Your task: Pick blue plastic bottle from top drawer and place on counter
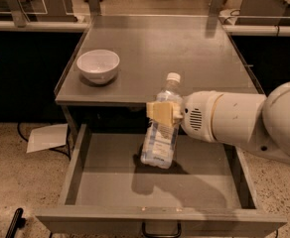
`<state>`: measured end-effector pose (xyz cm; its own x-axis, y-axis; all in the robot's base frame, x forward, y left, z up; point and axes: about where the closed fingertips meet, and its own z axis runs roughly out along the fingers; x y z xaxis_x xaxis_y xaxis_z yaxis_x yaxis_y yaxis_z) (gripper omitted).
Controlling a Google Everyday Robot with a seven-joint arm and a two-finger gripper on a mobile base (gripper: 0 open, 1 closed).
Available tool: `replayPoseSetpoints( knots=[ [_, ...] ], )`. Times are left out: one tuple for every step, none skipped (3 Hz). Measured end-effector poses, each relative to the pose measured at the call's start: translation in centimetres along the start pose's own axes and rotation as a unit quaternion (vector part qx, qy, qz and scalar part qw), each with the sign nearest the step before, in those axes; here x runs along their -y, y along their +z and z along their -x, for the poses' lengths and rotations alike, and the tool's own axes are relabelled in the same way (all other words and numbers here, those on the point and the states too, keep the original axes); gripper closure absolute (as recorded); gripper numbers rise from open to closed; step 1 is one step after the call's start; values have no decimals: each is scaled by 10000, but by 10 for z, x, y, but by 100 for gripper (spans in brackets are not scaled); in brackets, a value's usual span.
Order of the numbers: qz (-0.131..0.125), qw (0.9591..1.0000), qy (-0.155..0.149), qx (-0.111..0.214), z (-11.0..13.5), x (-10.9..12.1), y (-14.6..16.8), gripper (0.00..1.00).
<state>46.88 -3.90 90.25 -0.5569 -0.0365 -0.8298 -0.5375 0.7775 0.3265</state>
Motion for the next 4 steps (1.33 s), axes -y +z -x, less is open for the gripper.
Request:
replayPoseSetpoints(
  knots=[
    [-173,9993,-78,313,23,9,3,100],
    [-309,9980,-306,469,59,19,7,100],
    [-393,9974,-475,364,88,35,21,100],
    [-361,9980,-469,224,108,52,41,100]
  ],
)
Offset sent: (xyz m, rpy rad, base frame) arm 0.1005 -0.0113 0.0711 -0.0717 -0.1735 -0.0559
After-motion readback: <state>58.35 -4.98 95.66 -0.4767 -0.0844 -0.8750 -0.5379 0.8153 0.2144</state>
